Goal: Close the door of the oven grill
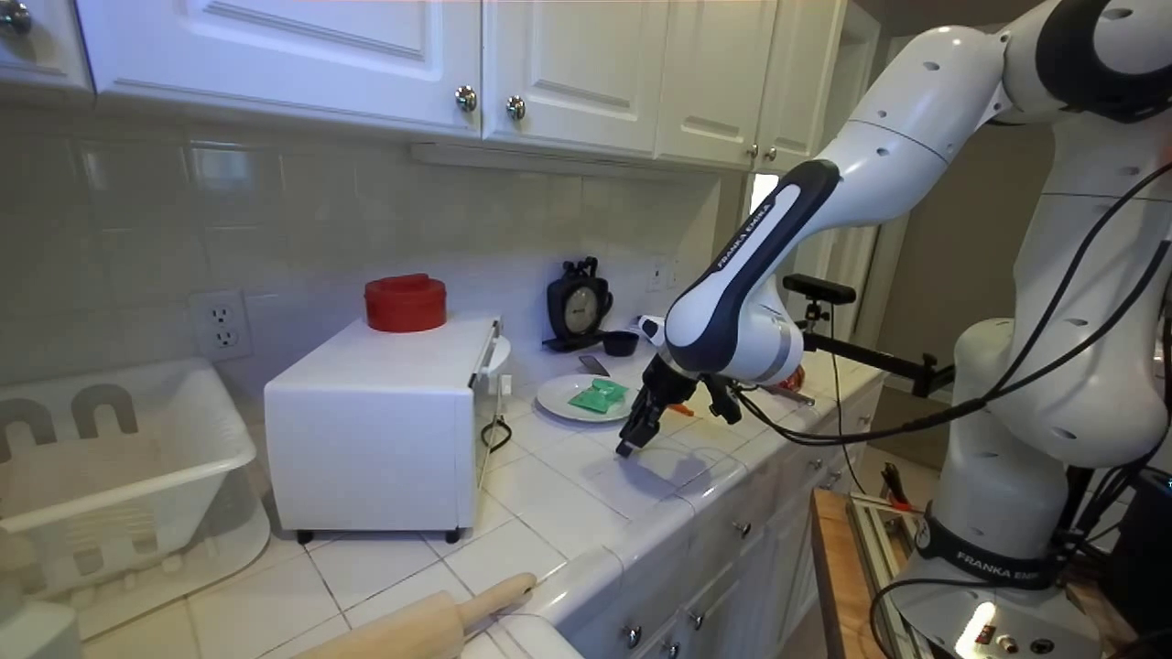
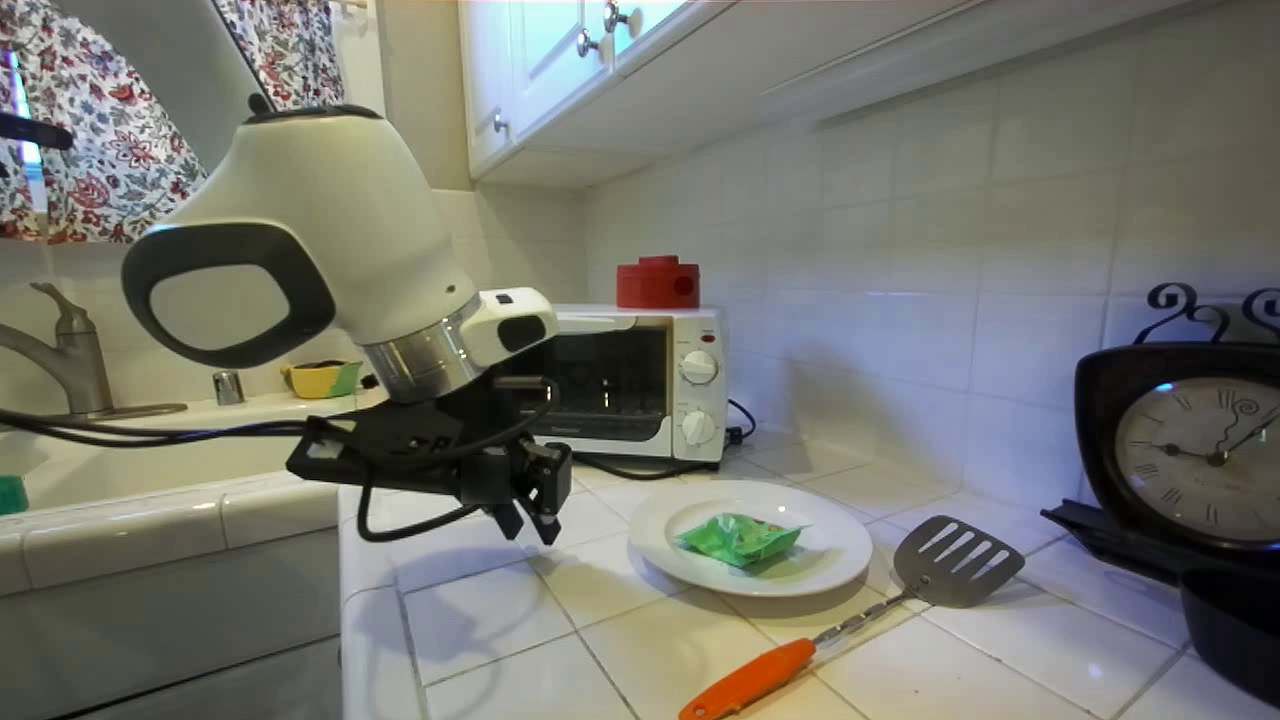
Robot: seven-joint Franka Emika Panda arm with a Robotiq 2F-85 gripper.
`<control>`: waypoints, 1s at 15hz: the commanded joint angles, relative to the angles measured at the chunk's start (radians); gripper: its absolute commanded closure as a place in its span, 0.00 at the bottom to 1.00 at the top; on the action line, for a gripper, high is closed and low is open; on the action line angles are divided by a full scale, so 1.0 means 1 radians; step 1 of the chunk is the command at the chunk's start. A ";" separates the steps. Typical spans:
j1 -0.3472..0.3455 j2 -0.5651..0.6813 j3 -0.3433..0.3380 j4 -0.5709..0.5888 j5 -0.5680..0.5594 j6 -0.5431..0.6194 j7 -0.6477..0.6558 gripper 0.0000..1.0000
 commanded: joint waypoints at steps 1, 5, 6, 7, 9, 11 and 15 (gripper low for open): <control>-0.053 -0.002 0.039 0.000 -0.036 -0.026 0.047 0.26; -0.089 -0.002 0.070 0.001 -0.052 -0.036 0.066 0.01; -0.101 -0.002 0.076 0.002 -0.062 -0.044 0.074 0.00; -0.115 -0.001 0.083 0.002 -0.079 -0.055 0.086 0.00; -0.143 -0.005 0.096 0.002 -0.131 -0.080 0.127 0.00; -0.181 -0.016 0.107 0.002 -0.220 -0.115 0.194 0.00; -0.257 -0.105 0.100 0.012 -0.545 -0.300 0.462 0.00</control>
